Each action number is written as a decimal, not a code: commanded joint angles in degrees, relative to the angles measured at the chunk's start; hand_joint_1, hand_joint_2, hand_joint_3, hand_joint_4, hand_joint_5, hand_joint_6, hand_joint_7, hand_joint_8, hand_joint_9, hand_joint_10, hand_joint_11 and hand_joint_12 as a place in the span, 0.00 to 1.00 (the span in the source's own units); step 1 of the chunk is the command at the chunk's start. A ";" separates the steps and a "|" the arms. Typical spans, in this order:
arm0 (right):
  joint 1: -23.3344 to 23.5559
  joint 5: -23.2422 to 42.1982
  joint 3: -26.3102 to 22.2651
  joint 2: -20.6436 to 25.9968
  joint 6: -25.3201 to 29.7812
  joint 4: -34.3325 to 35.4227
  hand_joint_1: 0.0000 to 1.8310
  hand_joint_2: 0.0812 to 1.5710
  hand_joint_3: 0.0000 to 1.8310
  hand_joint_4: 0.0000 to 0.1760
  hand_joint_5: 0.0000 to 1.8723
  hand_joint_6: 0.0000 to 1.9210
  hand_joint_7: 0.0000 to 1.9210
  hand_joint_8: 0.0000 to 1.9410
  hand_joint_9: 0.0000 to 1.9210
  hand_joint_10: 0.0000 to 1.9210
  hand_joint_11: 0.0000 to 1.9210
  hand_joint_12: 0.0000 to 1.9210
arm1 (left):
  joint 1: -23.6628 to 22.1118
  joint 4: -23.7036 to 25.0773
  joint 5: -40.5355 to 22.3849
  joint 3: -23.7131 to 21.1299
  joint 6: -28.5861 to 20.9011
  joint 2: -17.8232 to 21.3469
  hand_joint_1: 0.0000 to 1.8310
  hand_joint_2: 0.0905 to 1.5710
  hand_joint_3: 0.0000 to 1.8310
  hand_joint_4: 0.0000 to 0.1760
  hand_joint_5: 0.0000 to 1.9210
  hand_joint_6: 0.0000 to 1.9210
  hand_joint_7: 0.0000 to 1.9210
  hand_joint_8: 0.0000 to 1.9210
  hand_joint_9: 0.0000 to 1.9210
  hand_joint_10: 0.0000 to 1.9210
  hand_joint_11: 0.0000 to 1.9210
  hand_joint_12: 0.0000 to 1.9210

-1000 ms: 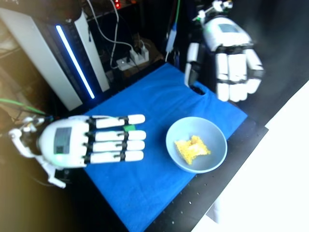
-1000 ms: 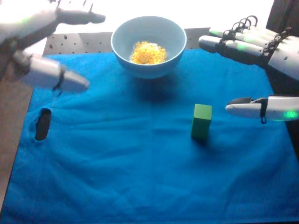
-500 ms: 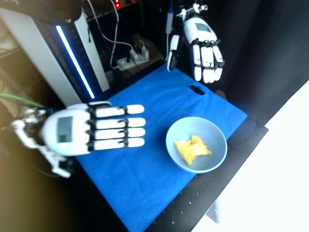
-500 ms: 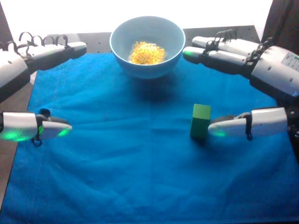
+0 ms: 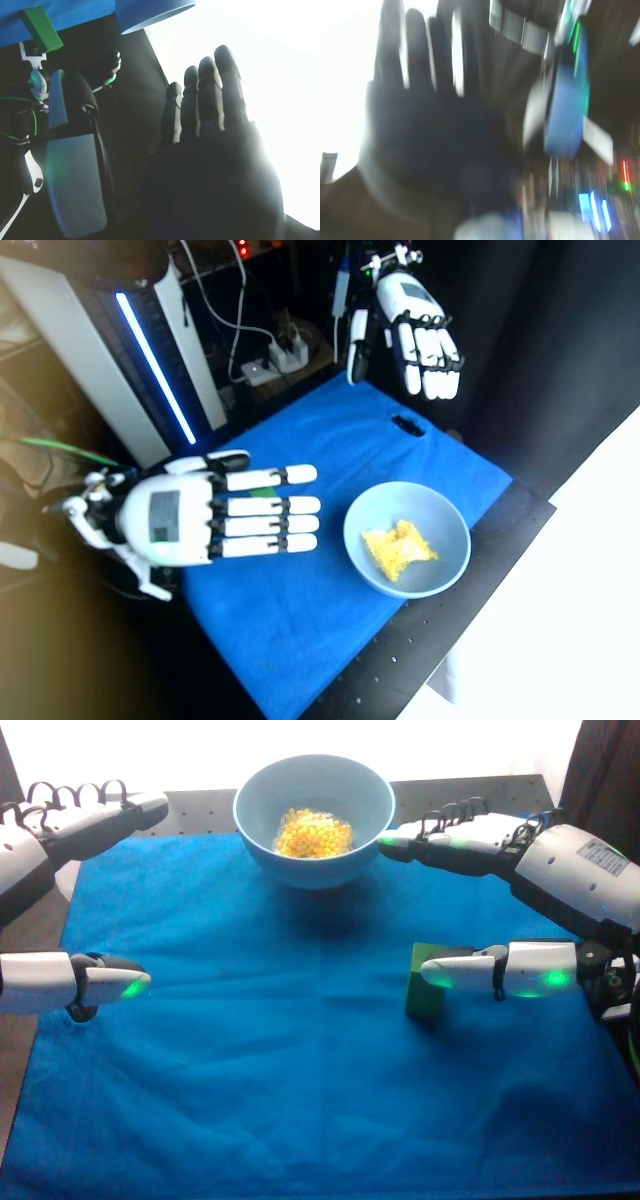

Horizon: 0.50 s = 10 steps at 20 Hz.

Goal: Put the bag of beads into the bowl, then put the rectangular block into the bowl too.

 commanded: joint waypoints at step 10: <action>-0.19 5.06 -0.07 -1.36 0.31 0.91 0.31 0.67 0.00 0.42 0.23 0.00 0.29 0.00 0.32 0.01 0.15 0.53 | -0.37 -0.30 -5.98 0.40 -0.70 -0.51 0.43 0.60 0.00 0.55 0.08 0.00 0.15 0.00 0.15 0.01 0.00 0.40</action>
